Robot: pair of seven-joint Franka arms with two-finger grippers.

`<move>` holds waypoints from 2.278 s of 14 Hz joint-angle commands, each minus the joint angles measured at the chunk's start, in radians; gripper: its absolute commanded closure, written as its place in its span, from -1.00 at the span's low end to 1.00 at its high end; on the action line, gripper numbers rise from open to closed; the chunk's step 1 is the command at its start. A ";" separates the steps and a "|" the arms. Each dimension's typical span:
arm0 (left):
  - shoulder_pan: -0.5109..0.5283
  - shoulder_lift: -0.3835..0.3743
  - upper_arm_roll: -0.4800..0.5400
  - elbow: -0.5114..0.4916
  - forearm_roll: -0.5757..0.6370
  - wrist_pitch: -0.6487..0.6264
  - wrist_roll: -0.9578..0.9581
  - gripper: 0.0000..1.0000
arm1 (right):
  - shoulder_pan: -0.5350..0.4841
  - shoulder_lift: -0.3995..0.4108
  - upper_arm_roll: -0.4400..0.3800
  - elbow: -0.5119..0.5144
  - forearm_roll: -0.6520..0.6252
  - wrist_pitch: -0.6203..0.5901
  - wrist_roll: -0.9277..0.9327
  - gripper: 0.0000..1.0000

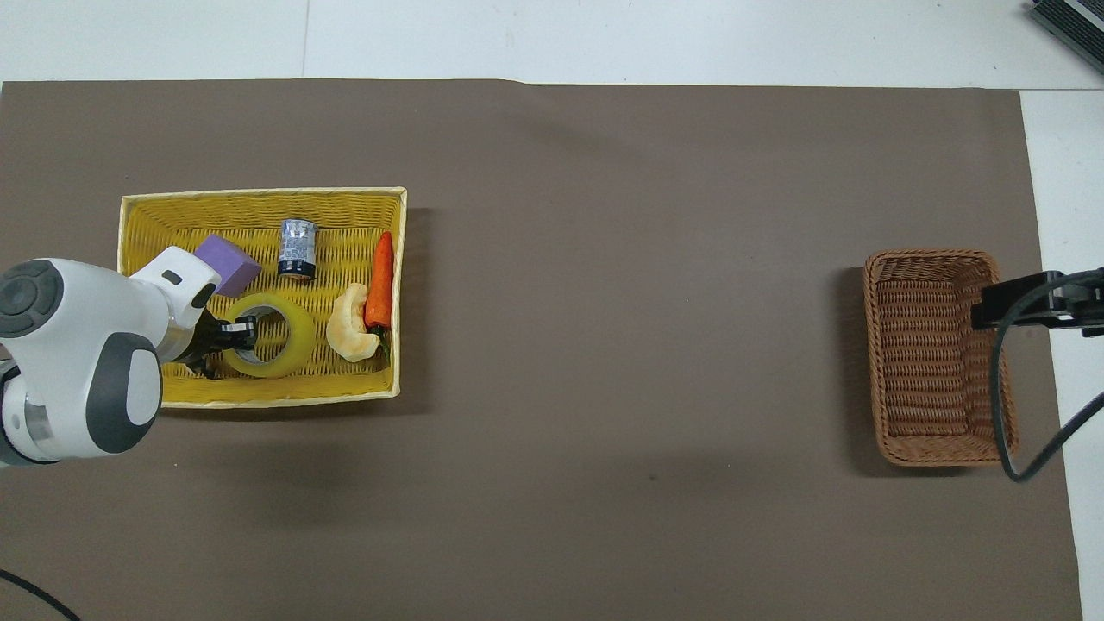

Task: Move tape to another basket
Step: 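Lower the left gripper and grasp the edge of the yellow tape roll, then lift the tape with the left gripper while the right gripper approaches it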

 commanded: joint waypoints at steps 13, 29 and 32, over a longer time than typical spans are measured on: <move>-0.008 -0.011 0.012 0.469 -0.011 -0.595 -0.016 1.00 | -0.006 -0.022 0.007 -0.070 0.023 0.066 -0.021 -1.00; -0.101 -0.023 -0.166 0.636 -0.193 -0.704 -0.399 1.00 | 0.340 0.191 0.010 -0.102 0.243 0.500 0.409 -1.00; -0.147 -0.033 -0.169 0.619 -0.270 -0.651 -0.415 1.00 | 0.392 0.211 0.010 -0.100 0.314 0.520 0.524 -1.00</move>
